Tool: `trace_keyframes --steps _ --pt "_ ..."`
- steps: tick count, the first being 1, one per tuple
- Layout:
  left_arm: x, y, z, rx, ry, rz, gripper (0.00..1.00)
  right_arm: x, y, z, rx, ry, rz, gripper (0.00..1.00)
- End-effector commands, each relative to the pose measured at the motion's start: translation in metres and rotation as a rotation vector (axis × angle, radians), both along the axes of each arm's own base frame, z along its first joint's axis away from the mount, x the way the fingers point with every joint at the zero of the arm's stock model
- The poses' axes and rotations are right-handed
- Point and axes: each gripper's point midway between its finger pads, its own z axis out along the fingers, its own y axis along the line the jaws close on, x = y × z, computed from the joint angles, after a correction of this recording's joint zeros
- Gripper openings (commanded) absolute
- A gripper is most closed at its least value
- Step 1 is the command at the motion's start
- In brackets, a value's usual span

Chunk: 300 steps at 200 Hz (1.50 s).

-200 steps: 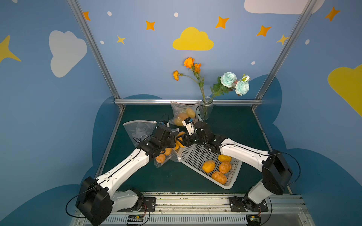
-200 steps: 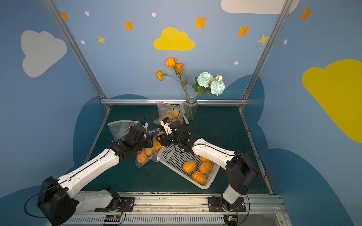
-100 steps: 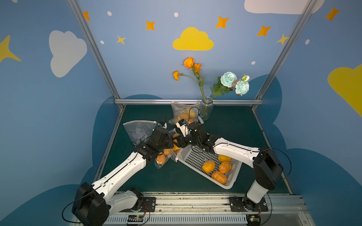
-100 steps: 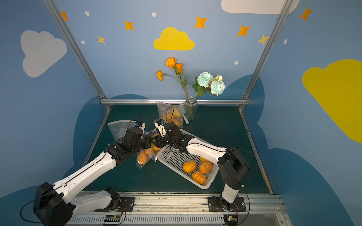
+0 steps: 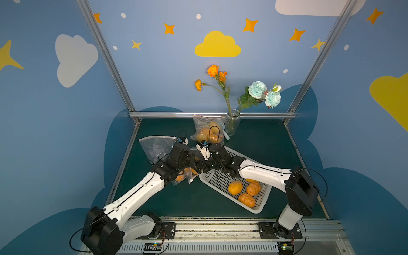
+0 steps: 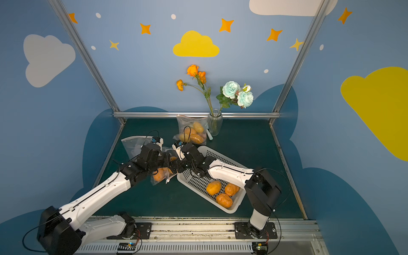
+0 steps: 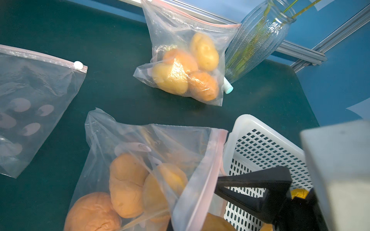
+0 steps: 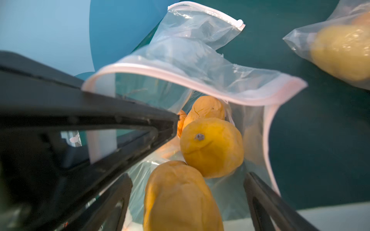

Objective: Put the potatoes into a zipper bag and zip it
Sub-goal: Place the potato into the zipper food storage bag, then adjust the zipper food storage bag at the center of the board.

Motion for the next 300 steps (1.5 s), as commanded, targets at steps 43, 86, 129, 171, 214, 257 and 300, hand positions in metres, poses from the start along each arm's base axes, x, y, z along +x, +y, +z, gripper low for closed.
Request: trace_keyframes --steps 43,86,129,171,214,257,300 --pt "-0.001 -0.007 0.011 -0.037 -0.036 -0.033 0.04 0.032 -0.056 0.051 0.007 -0.122 -0.221 0.86" --pt "-0.001 -0.007 0.012 -0.037 -0.039 -0.034 0.04 0.041 -0.079 0.026 -0.05 -0.109 -0.284 0.57" --pt "-0.001 -0.006 0.011 -0.036 -0.04 -0.033 0.04 0.026 -0.069 0.0 -0.057 -0.041 -0.181 0.54" --pt "-0.002 -0.006 0.011 -0.037 -0.039 -0.034 0.04 0.029 -0.059 -0.014 -0.088 -0.008 -0.15 0.52" --pt "-0.002 -0.006 0.012 -0.038 -0.043 -0.035 0.04 0.037 -0.051 -0.032 -0.168 0.042 -0.141 0.33" --pt "-0.004 -0.003 0.014 -0.041 -0.058 -0.025 0.04 0.05 -0.057 -0.012 -0.187 0.022 -0.214 0.0" --pt "-0.008 0.005 0.019 -0.051 -0.087 0.001 0.04 0.07 -0.067 0.031 -0.208 -0.022 -0.342 0.0"
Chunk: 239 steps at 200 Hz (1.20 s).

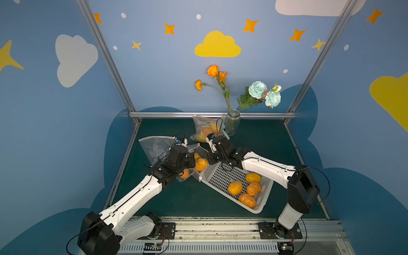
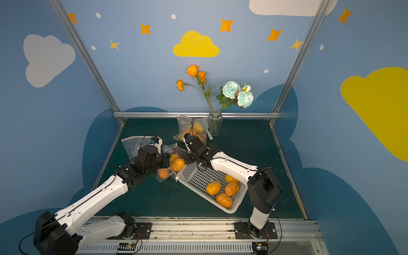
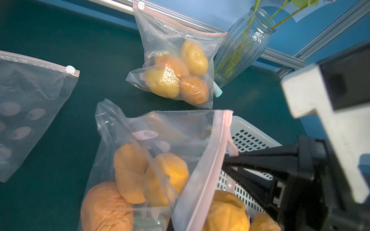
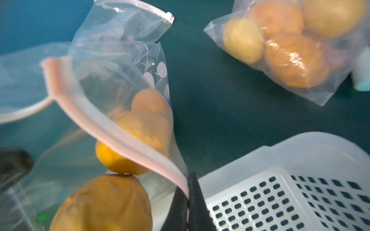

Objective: Put the potatoes into a zipper bag and zip it
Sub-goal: Adjust the zipper food storage bag at the center of the board.

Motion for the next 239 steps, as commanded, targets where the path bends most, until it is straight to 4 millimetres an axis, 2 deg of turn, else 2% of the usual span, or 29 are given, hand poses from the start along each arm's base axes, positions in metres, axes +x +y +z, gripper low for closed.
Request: trace_keyframes --steps 1,49,80,98,111,130,147,166,218,239 --pt "0.0 0.004 0.007 -0.009 -0.039 0.017 0.04 0.014 -0.015 0.028 -0.03 -0.042 -0.098 0.0" --pt "0.001 0.025 0.006 0.016 -0.028 0.125 0.04 0.015 -0.012 0.055 -0.08 -0.09 -0.074 0.0" --pt "0.002 0.028 0.005 0.008 -0.013 0.151 0.04 0.018 -0.014 0.059 -0.144 -0.065 -0.066 0.0" --pt "0.007 0.029 0.011 -0.002 0.004 0.179 0.04 0.016 -0.006 0.058 -0.163 -0.034 -0.026 0.0" --pt "0.008 0.034 0.015 0.008 0.095 0.247 0.04 0.016 0.001 0.058 -0.154 -0.019 -0.004 0.0" --pt "0.013 0.029 0.024 0.012 0.182 0.279 0.04 0.019 0.005 0.055 -0.145 -0.005 -0.01 0.0" --pt "0.017 0.028 0.023 0.017 0.268 0.339 0.04 0.02 0.009 0.055 -0.127 0.005 0.008 0.0" --pt "0.023 0.018 0.024 -0.004 0.323 0.343 0.04 0.018 0.013 0.06 -0.112 0.006 0.048 0.0" --pt "0.023 0.012 -0.002 -0.057 0.407 0.393 0.04 0.019 0.007 0.09 -0.061 -0.062 0.072 0.0" --pt "0.021 0.011 -0.008 -0.074 0.417 0.397 0.04 0.02 0.013 0.097 -0.033 -0.075 0.096 0.0"
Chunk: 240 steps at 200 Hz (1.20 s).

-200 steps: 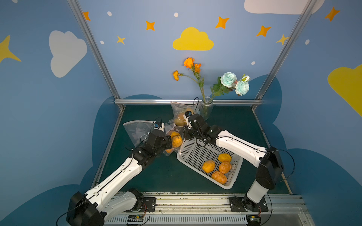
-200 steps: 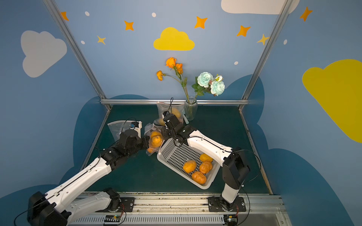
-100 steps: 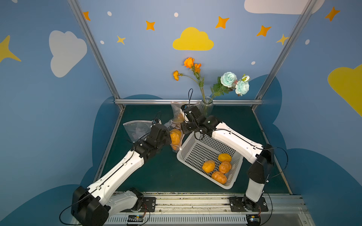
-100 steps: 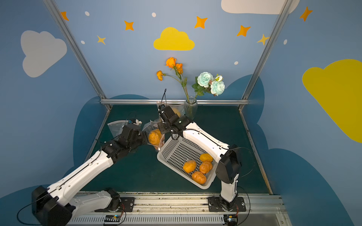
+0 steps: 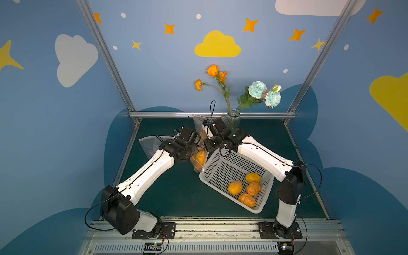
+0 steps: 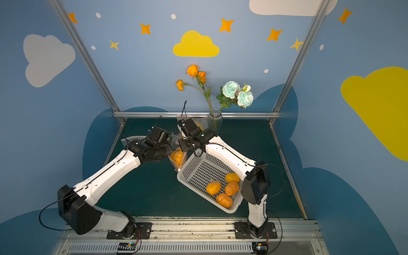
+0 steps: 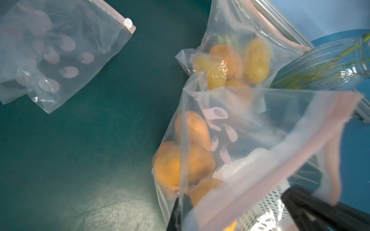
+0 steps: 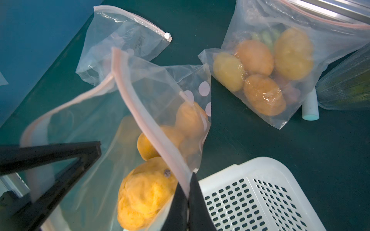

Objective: Put the potatoes into a zipper bag and zip it
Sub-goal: Adjust the zipper food storage bag at the center of the board.

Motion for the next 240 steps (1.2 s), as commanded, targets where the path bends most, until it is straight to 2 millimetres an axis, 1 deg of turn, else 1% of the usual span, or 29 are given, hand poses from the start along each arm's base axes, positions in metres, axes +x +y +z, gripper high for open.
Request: trace_keyframes --steps 1,25,51,71,79,97,105,108,109,110,111,114,130,131,139,149,152,157,159,168,182,190,196,202,207,217,222,233,240 --pt "-0.007 0.0 -0.006 -0.04 0.031 0.029 0.04 0.0 0.004 0.04 0.086 -0.072 0.042 0.0" --pt "-0.011 0.007 -0.014 -0.038 0.035 0.061 0.04 0.002 0.012 0.033 0.08 -0.051 0.06 0.0" --pt "-0.013 0.009 -0.02 -0.058 0.035 0.062 0.04 0.006 0.014 0.027 0.077 -0.044 0.052 0.0" --pt "-0.011 0.01 -0.026 -0.068 0.034 0.066 0.04 0.006 0.014 0.034 0.098 -0.06 0.053 0.0" --pt "-0.009 0.01 -0.028 -0.073 0.036 0.066 0.04 0.005 0.014 0.039 0.113 -0.074 0.058 0.09" --pt "-0.006 0.013 -0.035 -0.072 0.046 0.076 0.04 0.0 0.012 0.052 0.154 -0.128 0.081 0.36" --pt "-0.004 0.014 -0.037 -0.07 0.048 0.079 0.04 -0.003 0.009 0.061 0.179 -0.165 0.087 0.45" --pt "-0.003 0.014 -0.038 -0.068 0.05 0.082 0.04 -0.003 0.008 0.061 0.183 -0.173 0.085 0.48" --pt "-0.003 0.014 -0.038 -0.068 0.05 0.081 0.04 -0.004 0.007 0.065 0.19 -0.181 0.085 0.49" --pt "-0.003 0.015 -0.038 -0.067 0.05 0.082 0.04 -0.003 0.007 0.062 0.186 -0.181 0.085 0.5" --pt "-0.002 0.015 -0.038 -0.066 0.05 0.084 0.04 -0.004 0.005 0.066 0.194 -0.19 0.084 0.5" --pt "-0.002 0.016 -0.038 -0.064 0.05 0.086 0.04 -0.004 0.004 0.066 0.198 -0.198 0.083 0.52" --pt "0.002 0.019 -0.04 -0.046 0.047 0.102 0.04 -0.009 -0.007 0.078 0.249 -0.279 0.075 0.56" --pt "0.002 0.02 -0.04 -0.045 0.046 0.103 0.04 -0.009 -0.008 0.081 0.257 -0.289 0.073 0.56" --pt "0.004 0.022 -0.04 -0.034 0.041 0.11 0.04 -0.012 -0.015 0.087 0.285 -0.333 0.061 0.6" --pt "0.006 0.024 -0.04 -0.019 0.031 0.116 0.04 -0.011 -0.029 0.09 0.313 -0.385 0.017 0.64" --pt "0.007 0.025 -0.04 -0.017 0.028 0.12 0.04 -0.011 -0.033 0.094 0.326 -0.41 0.0 0.65" --pt "0.008 0.026 -0.039 -0.016 0.019 0.123 0.03 -0.011 -0.039 0.092 0.334 -0.432 -0.018 0.66" --pt "0.009 0.026 -0.04 -0.016 0.016 0.125 0.03 -0.011 -0.042 0.094 0.343 -0.448 -0.023 0.67" --pt "0.012 0.027 -0.04 -0.02 -0.002 0.126 0.03 -0.012 -0.053 0.095 0.36 -0.498 -0.045 0.7" --pt "0.015 0.026 -0.04 -0.034 -0.031 0.124 0.03 -0.016 -0.066 0.091 0.356 -0.589 -0.046 0.78" --pt "0.016 0.026 -0.039 -0.042 -0.049 0.123 0.03 -0.018 -0.071 0.089 0.341 -0.637 -0.035 0.8" --pt "0.016 0.026 -0.038 -0.047 -0.063 0.124 0.03 -0.02 -0.074 0.085 0.317 -0.664 -0.021 0.79" --pt "0.017 0.026 -0.036 -0.052 -0.08 0.127 0.03 -0.019 -0.078 0.08 0.294 -0.677 -0.029 0.72" --pt "0.017 0.028 -0.036 -0.055 -0.089 0.13 0.03 -0.016 -0.085 0.077 0.274 -0.687 -0.057 0.69" --pt "0.018 0.029 -0.033 -0.063 -0.117 0.131 0.03 -0.013 -0.095 0.065 0.234 -0.682 -0.082 0.76" --pt "0.019 0.029 -0.032 -0.066 -0.126 0.132 0.03 -0.013 -0.096 0.059 0.23 -0.675 -0.07 0.79" --pt "0.019 0.031 -0.032 -0.074 -0.144 0.137 0.03 -0.018 -0.093 0.041 0.236 -0.66 0.002 0.84" --pt "0.02 0.031 -0.032 -0.08 -0.15 0.141 0.03 -0.024 -0.09 0.031 0.237 -0.662 0.048 0.85"
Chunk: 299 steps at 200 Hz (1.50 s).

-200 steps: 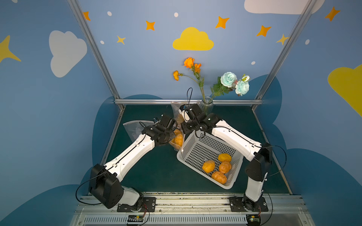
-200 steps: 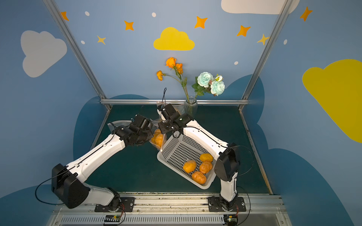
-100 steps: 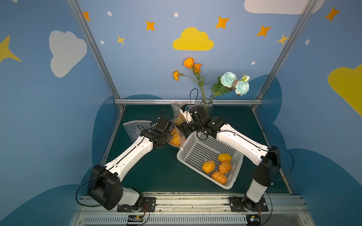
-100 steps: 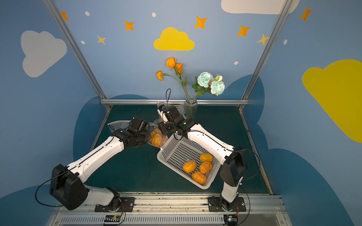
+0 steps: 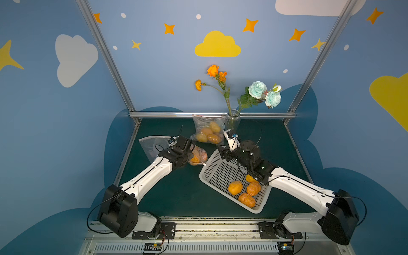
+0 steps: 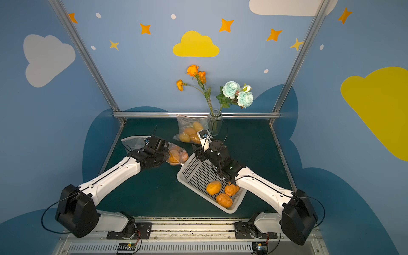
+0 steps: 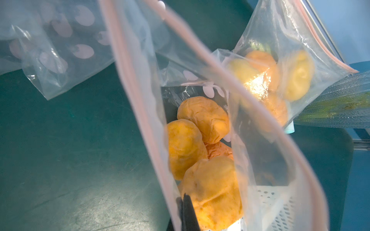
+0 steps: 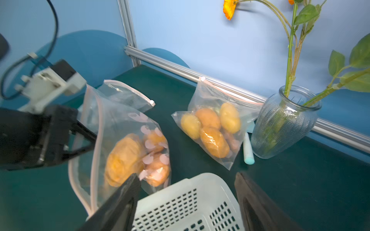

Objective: Put the potatoes into a zipper bag and zip it
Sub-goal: Adjust the zipper food storage bag at the center of the board, then zip the zipper on the zipper food storage bag.

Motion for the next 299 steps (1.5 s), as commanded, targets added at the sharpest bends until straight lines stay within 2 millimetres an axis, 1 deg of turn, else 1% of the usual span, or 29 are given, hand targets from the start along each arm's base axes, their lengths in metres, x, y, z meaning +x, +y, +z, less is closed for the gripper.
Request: trace_keyframes --steps 1,22,26,27,30,42,50,72,87,103,155,174,185,190,193,199,211,213,218,236,246,261,275,293,299 --pt "0.012 0.003 0.021 -0.028 -0.111 0.02 0.03 -0.004 -0.002 -0.001 -0.003 -0.104 0.067 0.85" --pt "0.013 0.004 0.021 -0.04 -0.121 0.022 0.03 -0.018 0.0 -0.03 -0.02 -0.12 0.139 0.87" --pt "0.013 0.004 0.02 -0.041 -0.121 0.023 0.03 -0.018 0.001 -0.028 -0.012 -0.13 0.147 0.87" --pt "0.013 0.003 0.021 -0.042 -0.121 0.022 0.03 -0.02 0.0 -0.034 -0.019 -0.121 0.149 0.87" --pt "0.014 0.003 0.02 -0.043 -0.121 0.021 0.03 -0.022 -0.001 -0.042 -0.024 -0.112 0.154 0.87" --pt "0.014 0.003 0.018 -0.045 -0.111 0.021 0.03 -0.028 0.001 -0.053 -0.028 -0.103 0.189 0.87" --pt "0.014 0.003 0.016 -0.048 -0.103 0.024 0.03 -0.035 0.005 -0.06 -0.04 -0.097 0.234 0.87" --pt "0.016 0.005 0.008 -0.062 -0.076 0.038 0.03 -0.062 0.018 -0.08 -0.111 -0.076 0.419 0.87" --pt "0.016 0.004 0.006 -0.069 -0.062 0.039 0.03 -0.068 0.022 -0.086 -0.099 -0.035 0.457 0.87" --pt "0.016 0.003 0.005 -0.074 -0.051 0.038 0.03 -0.073 0.029 -0.091 -0.084 -0.029 0.502 0.87" --pt "0.013 0.008 0.007 -0.081 -0.059 0.062 0.03 -0.084 0.056 -0.095 -0.042 -0.014 0.611 0.87" --pt "0.014 0.007 0.008 -0.09 -0.063 0.06 0.03 -0.082 0.068 -0.098 -0.026 -0.019 0.624 0.86" --pt "0.013 0.007 0.008 -0.092 -0.06 0.056 0.03 -0.077 0.074 -0.098 -0.012 -0.027 0.611 0.85" --pt "0.013 0.006 0.008 -0.094 -0.059 0.054 0.03 -0.075 0.076 -0.101 -0.011 -0.018 0.603 0.85" --pt "0.013 0.007 0.008 -0.094 -0.059 0.055 0.03 -0.073 0.078 -0.097 0.003 -0.035 0.599 0.84" --pt "0.013 0.006 0.009 -0.096 -0.06 0.053 0.03 -0.07 0.08 -0.1 0.006 -0.04 0.596 0.82" --pt "0.013 0.007 0.009 -0.098 -0.062 0.054 0.03 -0.065 0.083 -0.105 0.021 -0.041 0.58 0.77" --pt "0.012 0.006 0.008 -0.098 -0.059 0.052 0.03 -0.06 0.087 -0.096 0.04 -0.055 0.574 0.76" --pt "0.013 0.007 0.009 -0.1 -0.063 0.054 0.03 -0.056 0.09 -0.094 0.061 -0.055 0.56 0.72" --pt "0.012 0.006 0.009 -0.107 -0.068 0.053 0.03 -0.046 0.094 -0.098 0.082 -0.065 0.533 0.64" --pt "0.012 0.006 0.009 -0.111 -0.069 0.05 0.03 -0.043 0.097 -0.101 0.08 -0.057 0.53 0.57" --pt "0.012 0.006 0.01 -0.114 -0.071 0.048 0.03 -0.04 0.099 -0.103 0.073 -0.055 0.527 0.48" --pt "0.011 0.006 0.01 -0.116 -0.07 0.047 0.03 -0.038 0.1 -0.103 0.072 -0.061 0.522 0.43" --pt "0.011 0.005 0.01 -0.12 -0.072 0.044 0.03 -0.037 0.1 -0.103 0.076 -0.071 0.519 0.42" --pt "0.011 0.006 0.011 -0.122 -0.075 0.047 0.03 -0.037 0.1 -0.104 0.076 -0.071 0.521 0.4"
